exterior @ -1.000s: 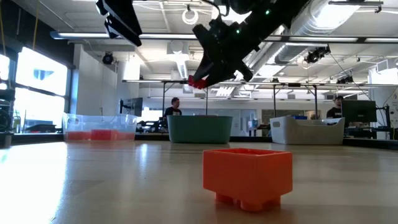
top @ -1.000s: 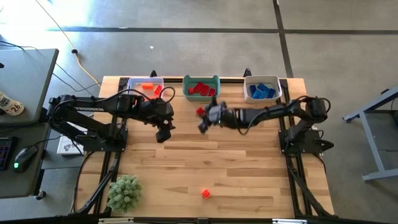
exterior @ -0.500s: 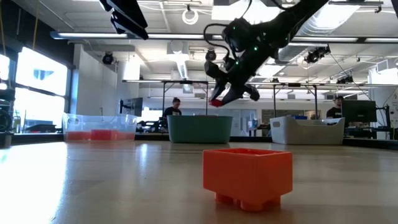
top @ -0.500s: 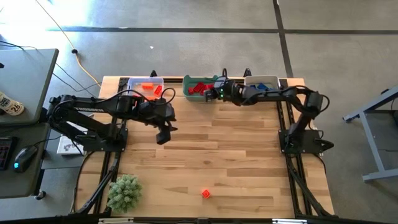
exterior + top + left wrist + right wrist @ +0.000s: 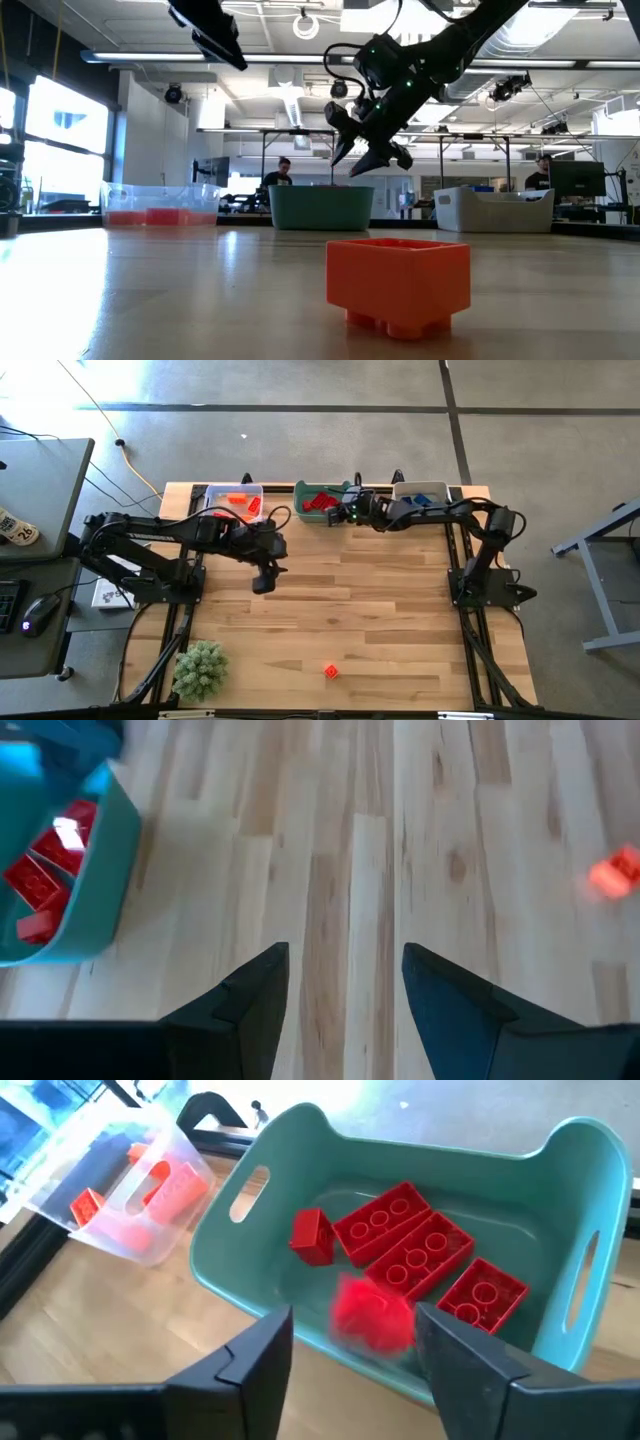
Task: Sort & place blocks by color
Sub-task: Put the red game piece into the green bin, then put the orange game piece into the transparent bin
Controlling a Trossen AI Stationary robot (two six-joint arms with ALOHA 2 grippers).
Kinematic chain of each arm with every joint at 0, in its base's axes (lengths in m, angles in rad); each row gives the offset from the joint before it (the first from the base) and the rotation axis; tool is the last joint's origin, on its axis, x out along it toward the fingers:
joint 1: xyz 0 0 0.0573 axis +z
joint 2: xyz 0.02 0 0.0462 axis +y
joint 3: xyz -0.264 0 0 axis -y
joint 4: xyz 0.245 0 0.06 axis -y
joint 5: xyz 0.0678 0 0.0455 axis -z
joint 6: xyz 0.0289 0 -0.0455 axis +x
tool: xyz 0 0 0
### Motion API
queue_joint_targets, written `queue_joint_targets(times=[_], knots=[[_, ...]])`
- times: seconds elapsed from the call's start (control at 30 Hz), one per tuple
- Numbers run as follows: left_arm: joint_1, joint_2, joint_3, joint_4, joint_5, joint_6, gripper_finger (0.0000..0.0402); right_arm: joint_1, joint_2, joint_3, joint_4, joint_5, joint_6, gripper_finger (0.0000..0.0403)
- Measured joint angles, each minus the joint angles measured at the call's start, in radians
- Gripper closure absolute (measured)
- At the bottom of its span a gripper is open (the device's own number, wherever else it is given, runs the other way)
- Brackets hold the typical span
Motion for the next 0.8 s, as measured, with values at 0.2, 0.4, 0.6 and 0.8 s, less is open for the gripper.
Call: queue_joint_targets(times=[0.2,0.4,0.6,0.8], knots=[[-0.003,0.012,-0.002,-0.007,0.007,0.083,0.0218,0.005,-0.033,0.0,0.002,-0.014,0.05,0.0196],[-0.009,0.024,-0.001,0.039,0.008,0.167,0.0218,0.059,-0.135,0.0,0.027,-0.009,0.052,0.0203],[-0.029,0.059,0.0,0.112,0.006,0.257,0.0206,0.157,-0.249,0.0,0.031,0.071,0.032,0.0204],[-0.073,0.086,-0.001,0.183,0.029,0.356,0.0172,0.262,-0.319,0.0,0.035,0.167,0.013,0.0204]])
